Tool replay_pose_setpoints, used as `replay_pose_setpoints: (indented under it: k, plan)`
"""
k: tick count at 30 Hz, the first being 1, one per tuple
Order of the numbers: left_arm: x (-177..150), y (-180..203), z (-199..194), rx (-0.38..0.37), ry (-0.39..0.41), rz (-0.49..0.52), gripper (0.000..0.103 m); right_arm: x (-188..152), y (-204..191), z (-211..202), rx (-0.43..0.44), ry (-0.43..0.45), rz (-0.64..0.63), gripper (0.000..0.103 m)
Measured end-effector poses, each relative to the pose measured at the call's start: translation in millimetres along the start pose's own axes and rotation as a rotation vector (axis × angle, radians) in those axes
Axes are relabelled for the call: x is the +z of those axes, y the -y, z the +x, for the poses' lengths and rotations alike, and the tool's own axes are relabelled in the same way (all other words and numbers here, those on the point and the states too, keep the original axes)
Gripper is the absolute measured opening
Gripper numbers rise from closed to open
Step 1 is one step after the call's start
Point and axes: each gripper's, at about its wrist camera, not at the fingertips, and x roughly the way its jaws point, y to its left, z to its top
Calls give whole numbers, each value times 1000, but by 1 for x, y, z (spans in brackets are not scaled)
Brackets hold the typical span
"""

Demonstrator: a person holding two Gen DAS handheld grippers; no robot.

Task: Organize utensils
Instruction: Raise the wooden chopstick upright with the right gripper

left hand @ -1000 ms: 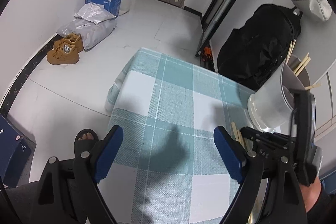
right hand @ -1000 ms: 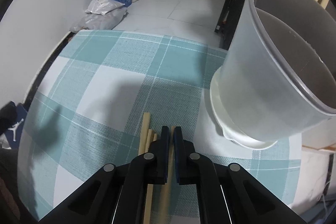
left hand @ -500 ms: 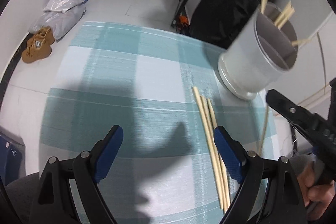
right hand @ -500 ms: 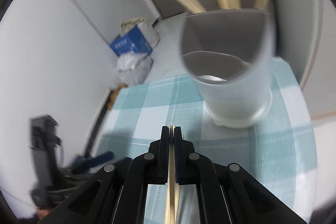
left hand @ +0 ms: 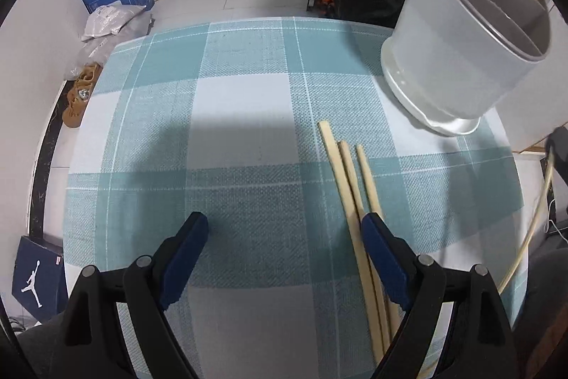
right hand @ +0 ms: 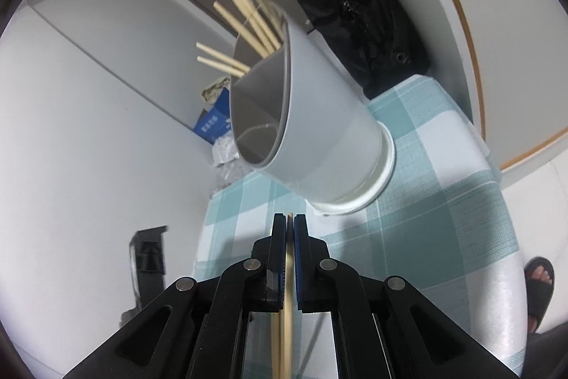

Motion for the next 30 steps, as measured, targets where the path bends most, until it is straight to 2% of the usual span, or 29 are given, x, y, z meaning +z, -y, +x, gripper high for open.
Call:
replay_pose_setpoints:
  k: [4,5,9,15,27,28,29,30]
  plan:
    - [7,-1,4,18,-47,-38,85,5,1,-11,8,34,0,4]
    - [8,-4,5,44,-60,-46,87,6,9,-26,19,36,9,4]
    - [12,-8,10,56,-74,-72,87,2,11,-30,47,28,33,4]
    - [24,6,20,93,-93,-11,87,7,19,-34,64,54,67,4]
    - [38,7,24,75,-78,1,83,8,13,-37,58,60,34,4]
    - [39,8,23,78,-75,-2,79,9,13,-37,58,61,34,4]
    - [39,10,22,79,-65,0,68,9,13,-37,56,63,33,4]
    - [40,14,20,75,-56,10,61,9,13,-37,55,63,32,4]
